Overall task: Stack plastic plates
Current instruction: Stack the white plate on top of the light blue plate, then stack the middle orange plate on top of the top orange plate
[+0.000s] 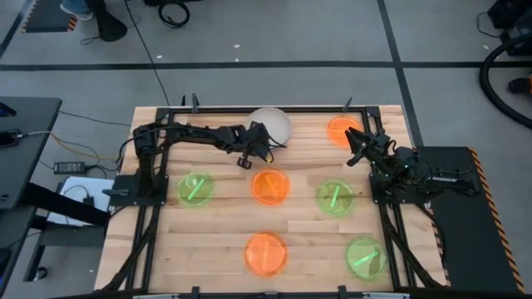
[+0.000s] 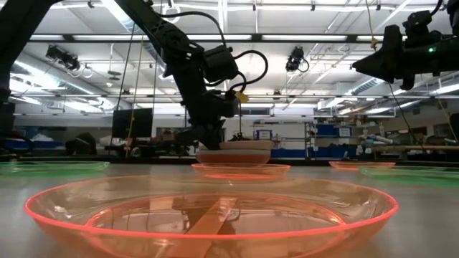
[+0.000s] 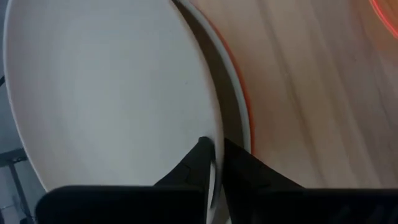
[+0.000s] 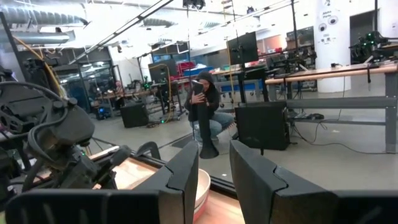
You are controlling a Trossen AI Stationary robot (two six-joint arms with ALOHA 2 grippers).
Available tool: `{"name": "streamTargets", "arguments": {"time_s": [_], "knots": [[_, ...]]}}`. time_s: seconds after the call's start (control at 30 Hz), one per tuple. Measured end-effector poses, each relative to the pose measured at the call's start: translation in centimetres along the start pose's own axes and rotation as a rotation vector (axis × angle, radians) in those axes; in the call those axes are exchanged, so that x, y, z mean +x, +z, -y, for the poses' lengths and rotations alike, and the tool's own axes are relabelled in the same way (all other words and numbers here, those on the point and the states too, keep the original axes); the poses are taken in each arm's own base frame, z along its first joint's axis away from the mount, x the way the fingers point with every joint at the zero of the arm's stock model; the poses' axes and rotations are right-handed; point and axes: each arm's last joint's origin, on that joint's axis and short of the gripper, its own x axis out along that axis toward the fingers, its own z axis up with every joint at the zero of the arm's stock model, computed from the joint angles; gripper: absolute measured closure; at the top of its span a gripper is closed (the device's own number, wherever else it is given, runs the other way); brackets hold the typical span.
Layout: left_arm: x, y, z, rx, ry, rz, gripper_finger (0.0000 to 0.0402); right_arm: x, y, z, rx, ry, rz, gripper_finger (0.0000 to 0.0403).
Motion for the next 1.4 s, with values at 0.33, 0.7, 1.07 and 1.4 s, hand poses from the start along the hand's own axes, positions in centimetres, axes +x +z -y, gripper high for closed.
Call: {"name": "streamTargets", "arguments": {"time_s": [0.33, 0.7, 1.07, 1.4], "knots": [[-0.6, 0.7, -0.3, 0.031, 0.011, -0.01, 0.0331, 0.0, 0.0, 0.1, -0.01, -0.023, 0.0, 0.0291], [-4.5, 3.5, -0.9, 0.053, -0.098, -0.091, 0.028, 0.0, -0.1, 0.0, -0.035, -0.01, -0.011, 0.0226], [-12.4, 4.7, -0.2, -0.339, -0.222, -0.167, 0.0282, 0.2, -2.3, -1.5, -0.124, 0.288, -0.215, 0.0199], [-20.6, 3.1, 5.8, -0.464, -0.153, 0.369, 0.0323, 2.1, -0.8, -7.0, -0.198, 0.492, -0.347, 0.02]]}}
